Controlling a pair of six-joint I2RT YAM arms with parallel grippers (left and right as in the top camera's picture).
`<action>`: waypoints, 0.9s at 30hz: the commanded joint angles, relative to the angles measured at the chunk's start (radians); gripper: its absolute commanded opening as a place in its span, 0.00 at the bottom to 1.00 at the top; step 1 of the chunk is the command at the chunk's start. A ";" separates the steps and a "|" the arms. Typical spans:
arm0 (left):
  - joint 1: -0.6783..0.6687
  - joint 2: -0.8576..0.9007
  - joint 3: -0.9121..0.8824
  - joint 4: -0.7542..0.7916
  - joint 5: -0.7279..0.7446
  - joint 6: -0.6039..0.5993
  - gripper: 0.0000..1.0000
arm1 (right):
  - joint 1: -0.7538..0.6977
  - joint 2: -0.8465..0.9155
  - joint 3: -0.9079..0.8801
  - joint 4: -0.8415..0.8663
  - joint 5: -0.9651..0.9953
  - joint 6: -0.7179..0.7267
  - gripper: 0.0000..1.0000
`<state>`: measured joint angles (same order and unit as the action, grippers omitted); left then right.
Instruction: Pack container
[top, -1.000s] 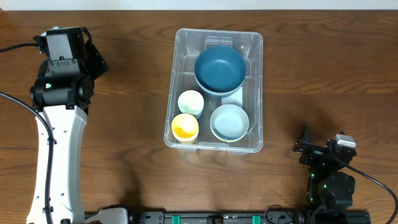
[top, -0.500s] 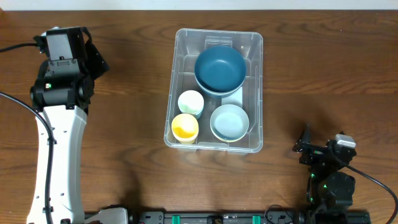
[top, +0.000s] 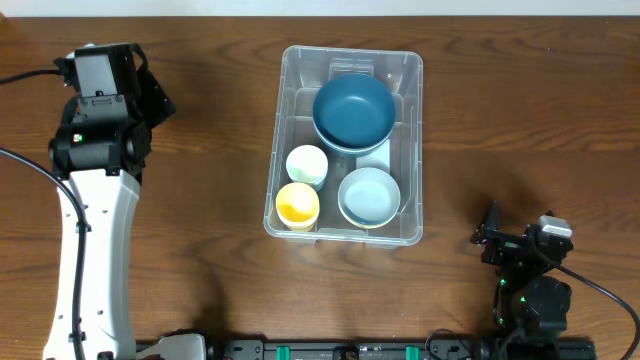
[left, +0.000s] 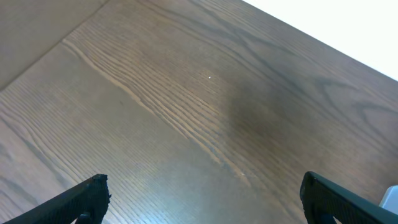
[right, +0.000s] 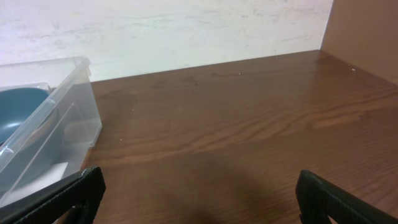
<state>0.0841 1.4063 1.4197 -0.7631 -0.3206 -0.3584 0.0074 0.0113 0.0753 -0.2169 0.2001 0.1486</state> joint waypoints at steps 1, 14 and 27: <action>0.004 -0.024 0.012 -0.006 -0.002 -0.088 0.98 | -0.008 0.000 -0.007 0.003 0.009 -0.008 0.99; -0.099 -0.646 -0.270 -0.008 -0.002 -0.111 0.98 | -0.008 0.000 -0.007 0.003 0.009 -0.008 0.99; -0.103 -1.376 -0.823 -0.030 -0.002 -0.126 0.98 | -0.008 0.000 -0.007 0.003 0.009 -0.008 0.99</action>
<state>-0.0154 0.0769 0.6678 -0.7952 -0.3180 -0.4690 0.0074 0.0128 0.0727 -0.2146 0.2012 0.1486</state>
